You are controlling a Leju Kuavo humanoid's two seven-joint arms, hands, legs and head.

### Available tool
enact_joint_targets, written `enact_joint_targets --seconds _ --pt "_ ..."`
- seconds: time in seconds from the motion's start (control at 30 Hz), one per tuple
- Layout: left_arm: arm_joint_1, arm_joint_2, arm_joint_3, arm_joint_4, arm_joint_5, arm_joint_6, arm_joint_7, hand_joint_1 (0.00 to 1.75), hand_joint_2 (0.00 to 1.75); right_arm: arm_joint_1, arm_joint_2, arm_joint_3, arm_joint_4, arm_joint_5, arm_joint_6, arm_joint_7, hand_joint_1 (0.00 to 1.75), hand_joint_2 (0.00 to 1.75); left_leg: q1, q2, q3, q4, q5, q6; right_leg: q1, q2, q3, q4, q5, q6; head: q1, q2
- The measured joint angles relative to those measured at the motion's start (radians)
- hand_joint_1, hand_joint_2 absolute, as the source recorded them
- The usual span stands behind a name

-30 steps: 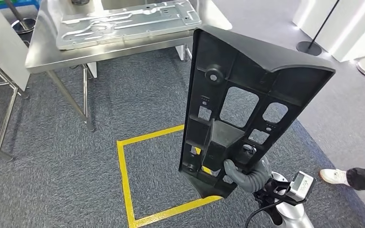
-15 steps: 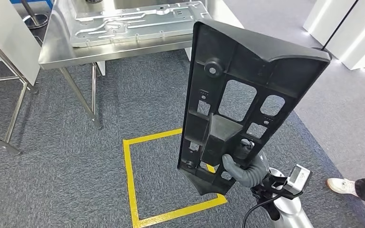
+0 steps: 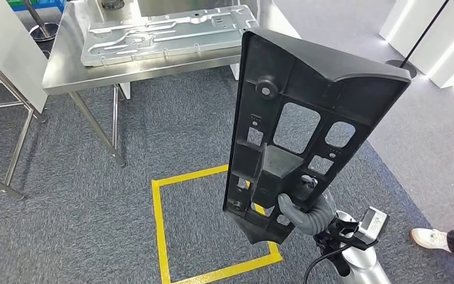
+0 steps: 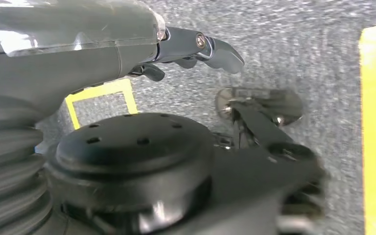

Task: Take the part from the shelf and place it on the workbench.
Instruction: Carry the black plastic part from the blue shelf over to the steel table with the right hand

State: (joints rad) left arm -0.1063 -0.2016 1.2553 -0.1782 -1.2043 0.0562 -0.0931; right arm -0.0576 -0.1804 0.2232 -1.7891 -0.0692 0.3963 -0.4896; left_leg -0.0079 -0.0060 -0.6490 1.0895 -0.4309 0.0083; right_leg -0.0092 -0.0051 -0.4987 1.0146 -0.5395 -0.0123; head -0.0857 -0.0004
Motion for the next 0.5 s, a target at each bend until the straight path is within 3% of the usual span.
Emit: enact_joint_targets --seconds 0.03,0.13,0.2,0.23,0.33,0.37,0.4,0.47,0.5 --pt "-0.001 0.000 0.000 0.000 0.000 0.000 0.000 0.00 1.75 0.001 0.000 0.000 0.000 0.000 0.000 -0.002 1.41 1.75 -0.004 0.001 0.016 -0.036 0.006 0.005 0.000 0.000 0.003 -0.004 -0.004 0.005 0.000 0.000" --pt "0.001 0.002 0.000 0.000 0.000 -0.002 -0.001 0.00 1.75 0.008 0.000 0.000 -0.004 0.002 -0.003 -0.005 1.41 1.75 -0.007 0.000 0.037 -0.071 -0.005 0.019 -0.002 -0.001 0.010 -0.003 -0.001 0.023 0.000 0.000" --pt "0.002 0.003 0.000 0.000 -0.001 -0.004 -0.003 0.00 1.75 0.010 -0.001 -0.001 -0.008 0.003 -0.006 -0.007 1.41 1.75 -0.003 -0.002 0.063 -0.090 -0.009 0.030 -0.003 -0.001 -0.004 0.041 -0.010 0.032 0.000 0.000" --pt "0.002 0.003 0.000 0.000 -0.001 -0.005 -0.004 0.00 1.75 0.010 -0.001 -0.001 -0.010 0.003 -0.008 -0.007 1.41 1.75 -0.002 -0.002 0.075 -0.096 -0.012 0.034 -0.004 0.001 -0.031 0.090 -0.027 0.036 0.000 0.000" --pt "0.000 0.003 0.000 0.000 -0.002 -0.009 -0.005 0.00 1.75 0.016 -0.001 -0.001 -0.012 0.007 -0.012 -0.007 1.41 1.75 -0.003 -0.004 0.095 -0.098 -0.030 0.039 -0.006 0.004 -0.155 0.260 -0.090 0.042 0.000 0.000" --pt "0.001 0.003 0.000 0.000 -0.002 -0.010 -0.005 0.00 1.75 0.019 -0.001 -0.001 -0.012 0.009 -0.012 -0.007 1.41 1.75 -0.003 -0.005 0.104 -0.098 -0.038 0.038 -0.007 0.004 -0.179 0.273 -0.084 0.043 0.000 0.000" --pt "0.002 0.003 0.000 0.000 -0.002 -0.010 -0.005 0.00 1.75 0.021 -0.001 -0.002 -0.012 0.011 -0.013 -0.007 1.41 1.75 -0.003 -0.006 0.115 -0.097 -0.046 0.036 -0.009 0.004 -0.184 0.247 -0.055 0.045 0.000 0.000" --pt "0.004 0.002 0.000 0.000 -0.002 -0.011 -0.005 0.00 1.75 0.025 -0.001 -0.002 -0.015 0.012 -0.013 -0.007 1.41 1.75 -0.001 -0.007 0.139 -0.096 -0.066 0.029 -0.013 0.004 -0.150 0.120 0.044 0.048 0.000 0.000" --pt "0.003 0.002 0.000 0.000 -0.002 -0.011 -0.005 0.00 1.75 0.026 -0.001 -0.002 -0.016 0.013 -0.014 -0.006 1.41 1.75 -0.001 -0.009 0.147 -0.094 -0.075 0.024 -0.012 0.003 -0.134 0.061 0.074 0.046 0.000 0.000"
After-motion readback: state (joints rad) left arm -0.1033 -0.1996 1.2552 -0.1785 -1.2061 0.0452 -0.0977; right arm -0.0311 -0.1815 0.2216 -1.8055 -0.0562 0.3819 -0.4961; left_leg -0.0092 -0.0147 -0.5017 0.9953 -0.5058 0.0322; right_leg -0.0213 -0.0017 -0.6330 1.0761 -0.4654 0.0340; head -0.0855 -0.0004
